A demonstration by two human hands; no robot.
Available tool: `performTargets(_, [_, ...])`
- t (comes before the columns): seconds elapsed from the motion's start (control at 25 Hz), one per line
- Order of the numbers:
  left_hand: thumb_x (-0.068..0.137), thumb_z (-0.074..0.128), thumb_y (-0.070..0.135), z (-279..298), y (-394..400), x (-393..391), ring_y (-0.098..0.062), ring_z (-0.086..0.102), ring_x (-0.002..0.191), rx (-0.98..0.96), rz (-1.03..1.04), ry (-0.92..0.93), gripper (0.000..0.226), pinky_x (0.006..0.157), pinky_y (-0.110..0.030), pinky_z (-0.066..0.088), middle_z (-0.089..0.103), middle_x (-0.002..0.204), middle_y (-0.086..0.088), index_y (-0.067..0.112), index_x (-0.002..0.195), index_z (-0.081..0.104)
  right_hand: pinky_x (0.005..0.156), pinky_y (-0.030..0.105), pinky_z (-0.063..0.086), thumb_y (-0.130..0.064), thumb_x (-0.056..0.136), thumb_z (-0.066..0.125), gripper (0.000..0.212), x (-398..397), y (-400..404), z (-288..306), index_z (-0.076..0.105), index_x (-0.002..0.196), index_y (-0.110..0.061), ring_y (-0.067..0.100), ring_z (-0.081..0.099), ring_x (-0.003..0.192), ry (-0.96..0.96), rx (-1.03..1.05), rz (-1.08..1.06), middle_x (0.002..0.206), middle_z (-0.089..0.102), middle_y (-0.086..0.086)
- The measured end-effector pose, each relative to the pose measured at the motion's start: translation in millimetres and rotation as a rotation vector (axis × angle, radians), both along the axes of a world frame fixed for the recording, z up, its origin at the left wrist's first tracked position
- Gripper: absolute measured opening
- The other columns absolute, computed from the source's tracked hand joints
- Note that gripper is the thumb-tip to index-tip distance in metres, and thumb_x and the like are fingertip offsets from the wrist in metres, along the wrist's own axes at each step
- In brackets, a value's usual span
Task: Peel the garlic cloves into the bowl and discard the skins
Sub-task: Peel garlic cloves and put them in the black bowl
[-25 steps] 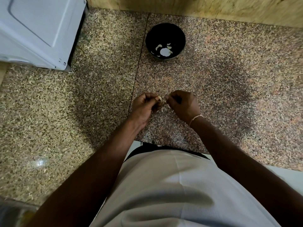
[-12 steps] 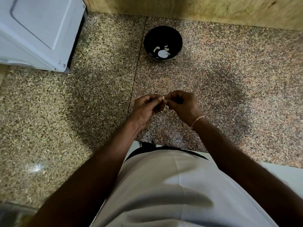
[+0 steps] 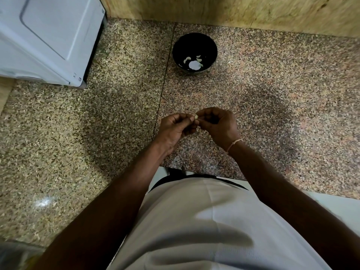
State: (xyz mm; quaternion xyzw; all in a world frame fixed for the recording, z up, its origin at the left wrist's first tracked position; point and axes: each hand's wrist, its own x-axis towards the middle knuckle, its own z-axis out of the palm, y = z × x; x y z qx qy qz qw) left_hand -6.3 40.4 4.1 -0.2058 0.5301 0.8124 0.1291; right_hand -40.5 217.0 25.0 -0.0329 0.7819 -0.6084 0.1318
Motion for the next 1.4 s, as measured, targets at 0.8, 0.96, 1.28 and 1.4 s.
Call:
performTargets(0.8, [0.098, 0.071, 0.012, 6.8, -0.5, -4.8, -0.021, 0.075, 0.085, -0.354, -0.150, 0.132, 0.009, 0.079, -0.034, 0.063, 0.079, 0.092, -0.010, 0.016, 0.093, 0.078, 0.072, 0.032, 0.063, -0.007, 0.081, 0.086, 0.021, 6.3, 5.2, 3.6, 0.077, 0.100, -0.006, 0.021, 0.077, 0.076, -0.072, -0.085, -0.042, 0.084, 0.079, 0.005])
performTargets(0.96, [0.097, 0.071, 0.020, 5.7, 0.4, -5.1, -0.025, 0.072, 0.087, -0.455, -0.162, 0.129, 0.007, 0.087, -0.053, 0.063, 0.077, 0.095, -0.015, 0.016, 0.094, 0.076, 0.074, 0.034, 0.064, -0.003, 0.082, 0.084, 0.023, 7.1, 4.3, 4.6, 0.076, 0.104, -0.003, 0.024, 0.078, 0.081, -0.129, -0.135, -0.051, 0.088, 0.079, 0.008])
performTargets(1.28, [0.099, 0.069, 0.023, 4.9, 1.3, -0.4, -0.026, 0.069, 0.088, -0.542, -0.183, 0.161, 0.014, 0.089, -0.063, 0.059, 0.075, 0.098, -0.018, 0.010, 0.096, 0.074, 0.081, 0.047, 0.064, -0.004, 0.088, 0.079, 0.023, 8.3, 1.6, 5.5, 0.073, 0.109, 0.002, 0.033, 0.078, 0.088, -0.238, -0.219, -0.062, 0.094, 0.078, 0.018])
performTargets(1.4, [0.097, 0.068, 0.029, 2.2, 0.5, -0.3, -0.024, 0.067, 0.086, -0.537, -0.187, 0.166, 0.017, 0.088, -0.063, 0.058, 0.074, 0.095, -0.017, 0.013, 0.095, 0.074, 0.082, 0.049, 0.064, -0.002, 0.088, 0.078, 0.022, 8.2, 0.4, 5.8, 0.073, 0.109, 0.004, 0.032, 0.078, 0.089, -0.247, -0.228, -0.072, 0.095, 0.078, 0.018])
